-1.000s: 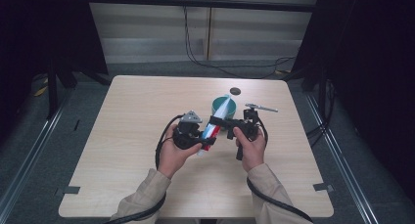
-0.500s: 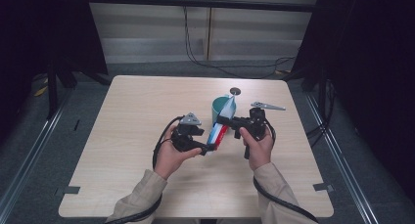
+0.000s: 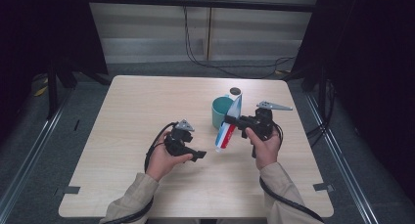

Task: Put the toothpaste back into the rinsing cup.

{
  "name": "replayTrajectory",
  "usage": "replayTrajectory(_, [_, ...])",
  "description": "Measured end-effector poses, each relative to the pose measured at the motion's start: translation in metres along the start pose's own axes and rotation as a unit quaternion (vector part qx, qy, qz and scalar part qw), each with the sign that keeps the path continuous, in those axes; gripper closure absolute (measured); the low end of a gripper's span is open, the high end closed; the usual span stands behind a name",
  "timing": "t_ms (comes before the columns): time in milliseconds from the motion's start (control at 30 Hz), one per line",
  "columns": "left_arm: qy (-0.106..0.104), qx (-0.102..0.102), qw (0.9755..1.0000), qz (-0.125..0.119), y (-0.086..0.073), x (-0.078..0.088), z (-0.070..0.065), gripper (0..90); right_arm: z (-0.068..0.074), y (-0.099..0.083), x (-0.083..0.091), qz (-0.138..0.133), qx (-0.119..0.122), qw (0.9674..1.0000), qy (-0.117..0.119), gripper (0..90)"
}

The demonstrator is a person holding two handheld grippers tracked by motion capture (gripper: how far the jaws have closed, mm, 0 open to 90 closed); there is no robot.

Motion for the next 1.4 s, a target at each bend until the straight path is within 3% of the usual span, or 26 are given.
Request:
replayTrajectory(233, [0.010,0.014,0.9998,0.010,-0.013,0.001,0.010,15.3,-0.002,0.001,0.002,-0.003,0.009,0.9999,-0.003,72.7])
replayTrajectory(700, [0.036,0.003,0.9993,-0.012,-0.027,0.008,0.024,15.2,-0.007,0.002,0.004,-0.005,0.018,0.9998,-0.012,72.7])
replayTrajectory(800, [0.044,-0.007,0.9990,-0.005,-0.031,0.008,0.026,15.2,-0.010,0.002,0.006,-0.003,0.017,0.9997,-0.016,72.7])
replayTrajectory(1400, [0.048,-0.007,0.9988,0.002,-0.046,0.003,0.030,15.1,-0.014,0.019,0.011,-0.008,0.049,0.9981,-0.035,72.6])
Point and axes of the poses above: each handheld gripper's, and its own axes: x roughly backward along the jaws, y roughly out of its top, z roughly to its left, the point moved 8 cm from there along -x, roughly forward along the jaws
